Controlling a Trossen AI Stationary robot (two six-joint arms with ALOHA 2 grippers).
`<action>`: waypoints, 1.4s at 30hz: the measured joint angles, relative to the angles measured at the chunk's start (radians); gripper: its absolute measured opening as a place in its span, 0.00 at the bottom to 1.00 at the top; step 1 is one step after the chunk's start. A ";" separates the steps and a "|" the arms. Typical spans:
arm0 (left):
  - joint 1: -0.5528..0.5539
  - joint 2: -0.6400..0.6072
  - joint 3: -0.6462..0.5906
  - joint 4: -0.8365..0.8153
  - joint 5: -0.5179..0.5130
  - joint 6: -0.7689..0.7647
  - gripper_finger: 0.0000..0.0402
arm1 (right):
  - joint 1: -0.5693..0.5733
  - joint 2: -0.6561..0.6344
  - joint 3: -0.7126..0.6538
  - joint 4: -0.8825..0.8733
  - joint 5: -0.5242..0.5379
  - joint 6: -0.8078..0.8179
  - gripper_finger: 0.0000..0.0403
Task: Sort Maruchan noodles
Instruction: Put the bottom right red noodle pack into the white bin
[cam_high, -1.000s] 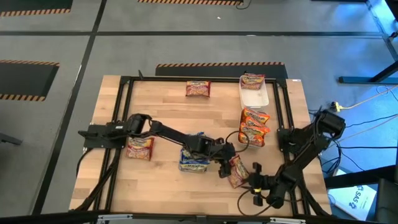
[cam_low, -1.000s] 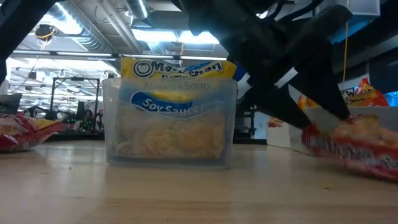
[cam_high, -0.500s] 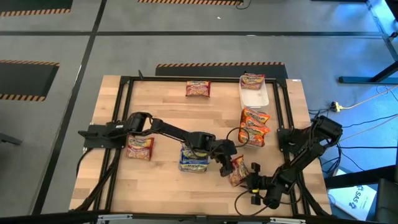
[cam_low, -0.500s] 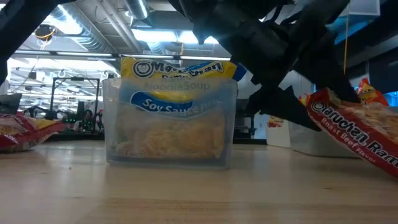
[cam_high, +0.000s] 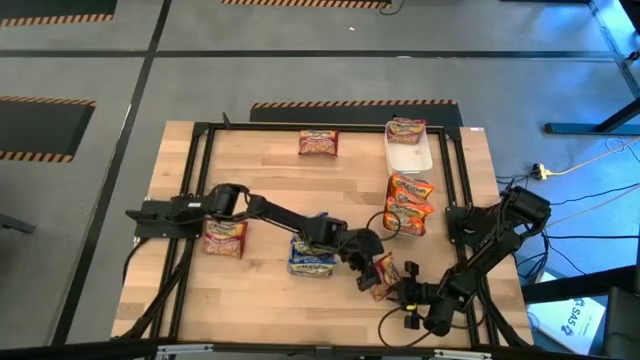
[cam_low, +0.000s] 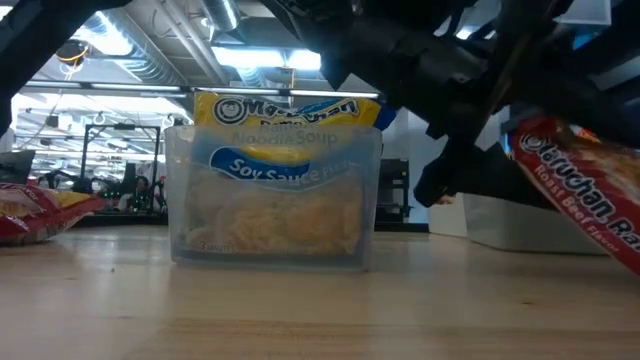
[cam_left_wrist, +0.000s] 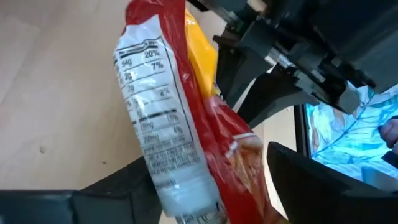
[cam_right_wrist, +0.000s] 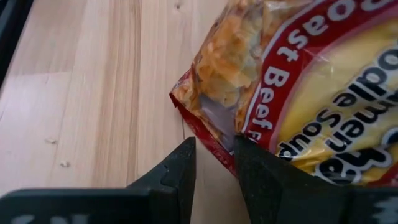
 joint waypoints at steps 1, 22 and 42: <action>0.000 0.001 0.000 0.000 0.001 0.001 0.61 | 0.000 0.000 0.000 0.001 0.001 0.000 0.27; -0.039 -0.022 0.001 -0.014 -0.042 0.230 0.33 | 0.026 -0.129 0.000 0.024 -0.111 0.102 0.29; -0.158 -0.240 -0.001 -0.213 -0.184 0.559 0.33 | 0.085 -0.430 0.001 0.087 0.098 -0.071 0.68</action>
